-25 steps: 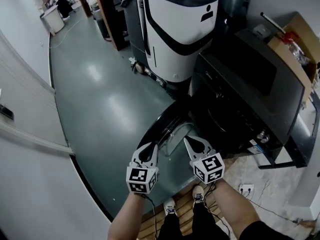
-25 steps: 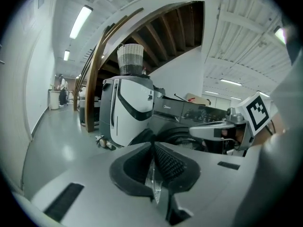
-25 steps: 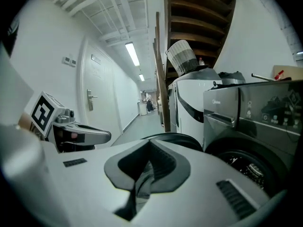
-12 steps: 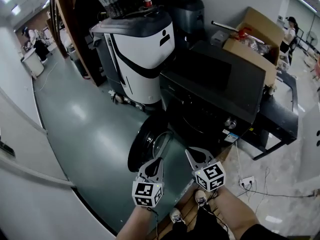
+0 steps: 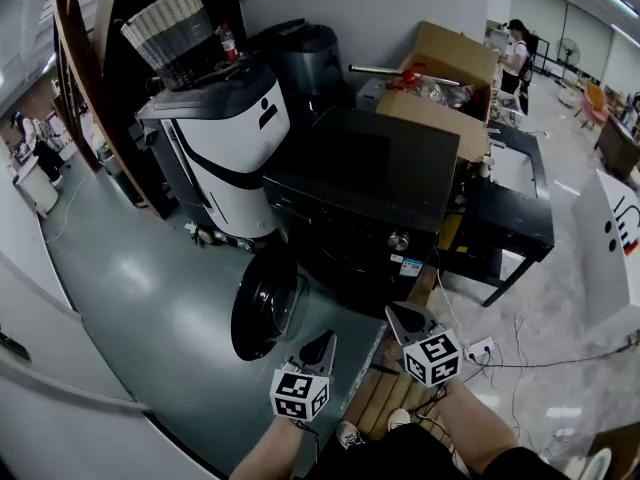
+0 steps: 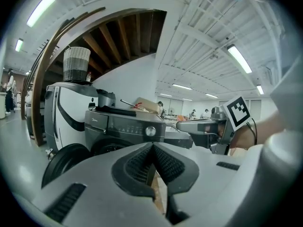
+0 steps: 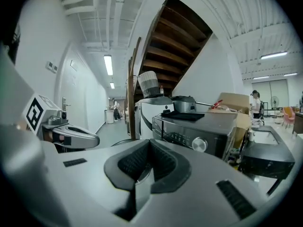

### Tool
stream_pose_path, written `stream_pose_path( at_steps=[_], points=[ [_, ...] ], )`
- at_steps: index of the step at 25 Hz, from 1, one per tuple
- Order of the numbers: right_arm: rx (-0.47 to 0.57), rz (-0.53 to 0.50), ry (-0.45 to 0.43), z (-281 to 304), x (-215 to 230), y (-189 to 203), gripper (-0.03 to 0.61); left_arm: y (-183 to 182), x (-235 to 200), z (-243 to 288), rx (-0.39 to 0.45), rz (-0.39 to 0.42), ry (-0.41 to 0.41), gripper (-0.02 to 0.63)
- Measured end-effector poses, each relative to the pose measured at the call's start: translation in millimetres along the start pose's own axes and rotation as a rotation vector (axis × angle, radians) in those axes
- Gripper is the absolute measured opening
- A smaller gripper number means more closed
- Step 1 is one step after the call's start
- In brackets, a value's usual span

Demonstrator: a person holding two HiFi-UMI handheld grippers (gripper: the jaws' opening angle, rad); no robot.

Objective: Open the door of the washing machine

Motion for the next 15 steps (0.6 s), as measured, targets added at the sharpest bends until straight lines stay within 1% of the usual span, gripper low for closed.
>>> stream_pose_path(
  at_steps=[4, 7, 11, 15],
  points=[
    [0.004, 0.0, 0.034, -40.5, 17.5, -9.4, 0.017, -3.0, 39.9, 5.6, -0.013, -0.016, 0.057, 0.018],
    [-0.011, -0.011, 0.034, -61.7, 23.6, -13.0, 0.017, -5.8, 62.8, 7.3, -0.016, -0.016, 0.077, 0.018],
    [-0.036, -0.004, 0.023, -85.4, 26.2, -5.9, 0.017, 3.1, 84.8, 5.6, -0.027, -0.029, 0.086, 0.018],
    [-0.056, 0.007, -0.003, -97.3, 22.9, 2.2, 0.017, 12.8, 95.7, 0.2, -0.04, -0.043, 0.069, 0.018]
  ],
)
Point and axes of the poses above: the fingertips, and each gripper's own axes: z forward along the fingers, x to its right, y out of its underside, the point moved 5 cm from there along -z, backward along the fingers, and after that the axes turned 12 degrees about x, right-handed, at the moved point
